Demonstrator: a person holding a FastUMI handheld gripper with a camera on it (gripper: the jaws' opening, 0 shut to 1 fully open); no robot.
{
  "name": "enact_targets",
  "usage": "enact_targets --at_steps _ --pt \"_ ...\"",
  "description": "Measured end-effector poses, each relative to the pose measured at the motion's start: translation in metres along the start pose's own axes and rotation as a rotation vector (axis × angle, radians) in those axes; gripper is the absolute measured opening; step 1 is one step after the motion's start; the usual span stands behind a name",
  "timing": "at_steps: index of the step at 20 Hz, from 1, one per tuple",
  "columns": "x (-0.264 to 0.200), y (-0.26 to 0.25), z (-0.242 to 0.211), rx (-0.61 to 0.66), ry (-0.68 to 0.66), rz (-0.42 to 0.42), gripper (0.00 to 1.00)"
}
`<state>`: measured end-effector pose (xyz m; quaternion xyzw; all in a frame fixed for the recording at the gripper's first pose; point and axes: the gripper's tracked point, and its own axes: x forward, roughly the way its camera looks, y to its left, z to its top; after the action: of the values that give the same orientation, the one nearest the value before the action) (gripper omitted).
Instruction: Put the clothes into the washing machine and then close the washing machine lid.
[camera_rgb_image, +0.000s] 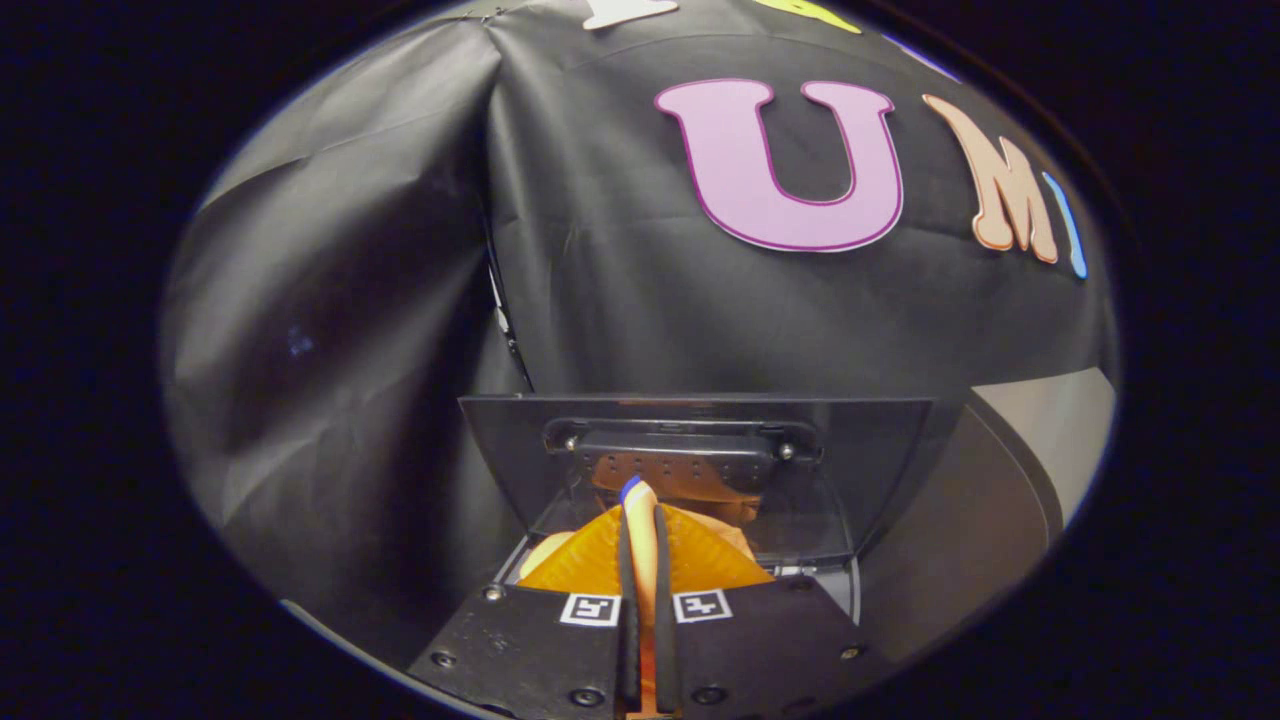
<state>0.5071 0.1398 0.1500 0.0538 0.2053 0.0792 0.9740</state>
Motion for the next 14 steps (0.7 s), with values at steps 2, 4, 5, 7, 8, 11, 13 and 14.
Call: enact_targets --at_steps 2,4,5,7,8,11,13,14 --pt "0.006 -0.002 -0.007 -0.043 0.007 -0.014 0.06" --pt "0.005 -0.003 -0.007 -0.075 0.007 -0.020 0.07" --pt "0.007 -0.003 -0.007 -0.075 0.008 -0.018 0.07" --pt "0.008 -0.003 -0.007 -0.070 0.013 -0.015 0.07" --pt "0.010 -0.002 -0.007 -0.069 0.008 -0.015 0.08" --pt "0.011 -0.010 -0.007 -0.063 0.016 -0.049 0.09" --pt "0.020 -0.023 -0.001 -0.053 -0.009 -0.097 0.13" --pt "0.022 -0.027 0.000 -0.046 -0.018 -0.104 0.18"
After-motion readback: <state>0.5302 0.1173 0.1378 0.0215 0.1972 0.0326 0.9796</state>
